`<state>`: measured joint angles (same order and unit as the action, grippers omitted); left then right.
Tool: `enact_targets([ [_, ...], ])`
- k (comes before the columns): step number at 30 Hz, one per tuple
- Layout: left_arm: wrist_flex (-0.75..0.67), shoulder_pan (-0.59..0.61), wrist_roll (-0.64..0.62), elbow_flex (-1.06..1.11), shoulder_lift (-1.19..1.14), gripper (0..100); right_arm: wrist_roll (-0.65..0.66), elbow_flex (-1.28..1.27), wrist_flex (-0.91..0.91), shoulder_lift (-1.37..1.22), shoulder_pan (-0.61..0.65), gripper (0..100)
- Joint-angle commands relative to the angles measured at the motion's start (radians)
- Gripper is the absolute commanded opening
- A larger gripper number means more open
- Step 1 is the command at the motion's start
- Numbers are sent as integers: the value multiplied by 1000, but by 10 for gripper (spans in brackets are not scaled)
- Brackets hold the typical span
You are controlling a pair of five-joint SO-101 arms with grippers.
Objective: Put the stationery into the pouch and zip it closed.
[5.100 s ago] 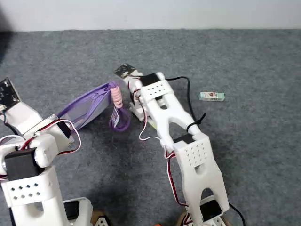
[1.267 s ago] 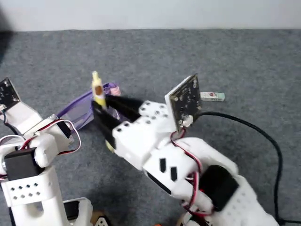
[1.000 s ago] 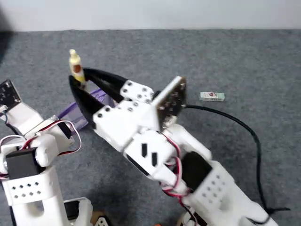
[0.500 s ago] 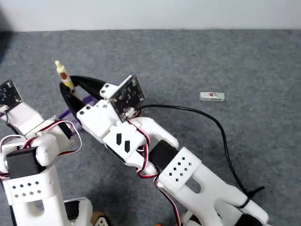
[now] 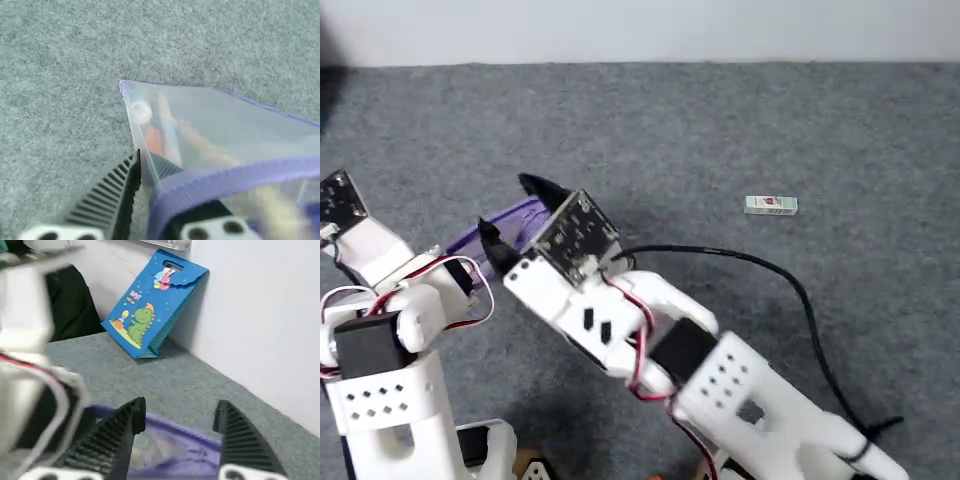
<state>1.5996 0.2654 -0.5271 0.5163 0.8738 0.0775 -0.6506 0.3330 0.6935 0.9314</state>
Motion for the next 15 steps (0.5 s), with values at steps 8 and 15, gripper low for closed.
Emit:
enact_targets([
  [8, -17, 8, -11, -5, -9, 14, -23, 5, 183, 292, -183, 92],
  [15, -17, 9, -11, -5, -9, 14, -204, 2, 369, 280, -587, 24],
])
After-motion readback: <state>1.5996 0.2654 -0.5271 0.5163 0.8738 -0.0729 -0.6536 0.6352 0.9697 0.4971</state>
